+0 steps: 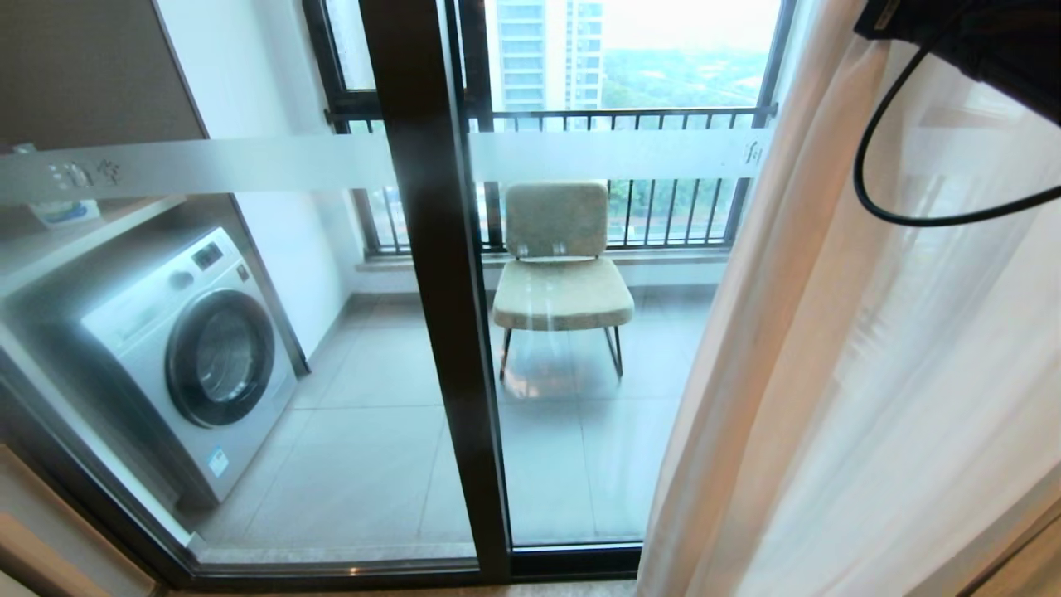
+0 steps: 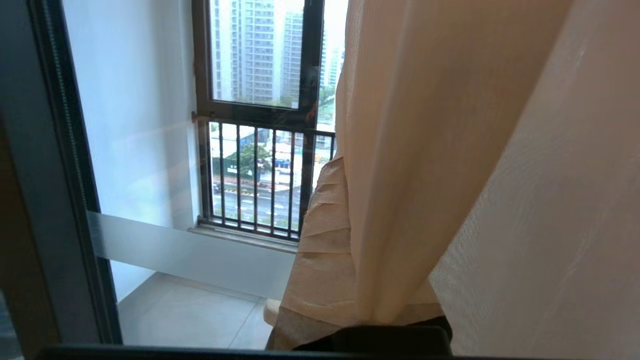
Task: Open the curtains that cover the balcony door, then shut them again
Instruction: Close the inner curtains on both sides
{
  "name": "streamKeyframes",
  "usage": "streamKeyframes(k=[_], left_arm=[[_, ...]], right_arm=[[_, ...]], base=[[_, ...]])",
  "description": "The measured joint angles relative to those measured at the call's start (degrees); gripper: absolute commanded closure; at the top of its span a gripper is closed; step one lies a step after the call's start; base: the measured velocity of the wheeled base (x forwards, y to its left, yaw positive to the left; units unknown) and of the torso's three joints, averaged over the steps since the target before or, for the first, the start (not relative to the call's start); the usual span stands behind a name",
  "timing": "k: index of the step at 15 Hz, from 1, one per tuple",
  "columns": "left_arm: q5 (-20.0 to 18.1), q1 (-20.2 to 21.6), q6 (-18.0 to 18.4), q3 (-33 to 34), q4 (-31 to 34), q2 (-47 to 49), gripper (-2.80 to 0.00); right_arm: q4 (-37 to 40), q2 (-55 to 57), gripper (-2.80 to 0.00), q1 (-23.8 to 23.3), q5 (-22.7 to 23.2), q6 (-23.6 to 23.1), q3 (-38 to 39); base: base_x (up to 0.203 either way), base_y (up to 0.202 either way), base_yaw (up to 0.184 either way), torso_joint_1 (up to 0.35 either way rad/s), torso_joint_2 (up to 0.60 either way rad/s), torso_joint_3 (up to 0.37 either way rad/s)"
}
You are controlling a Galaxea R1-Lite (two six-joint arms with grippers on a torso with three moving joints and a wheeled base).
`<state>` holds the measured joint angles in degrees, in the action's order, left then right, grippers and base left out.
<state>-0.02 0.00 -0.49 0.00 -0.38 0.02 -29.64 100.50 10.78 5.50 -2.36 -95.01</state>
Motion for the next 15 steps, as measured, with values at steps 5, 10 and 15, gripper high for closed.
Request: streamKeyframes(k=[5,10,15], left_arm=[[0.0,0.0,0.1,0.0,0.1,0.0,0.0],[0.0,0.0,0.1,0.0,0.1,0.0,0.0],[0.0,0.0,0.1,0.0,0.0,0.0,0.0]], right_arm=[[0.0,0.2,0.0,0.8,0.0,-0.1,-0.2],[0.0,0.3,0.0,0.9,0.0,-0.1,-0.3],[-0.1,0.3,0.0,1.6,0.0,-0.1,-0.3]], base=[[0.0,0.193,0.002,0.001,0.0,0.001],[0.0,0.19,0.002,0.004,0.0,0.002],[0.0,0.191,0.001,0.004,0.0,0.002]])
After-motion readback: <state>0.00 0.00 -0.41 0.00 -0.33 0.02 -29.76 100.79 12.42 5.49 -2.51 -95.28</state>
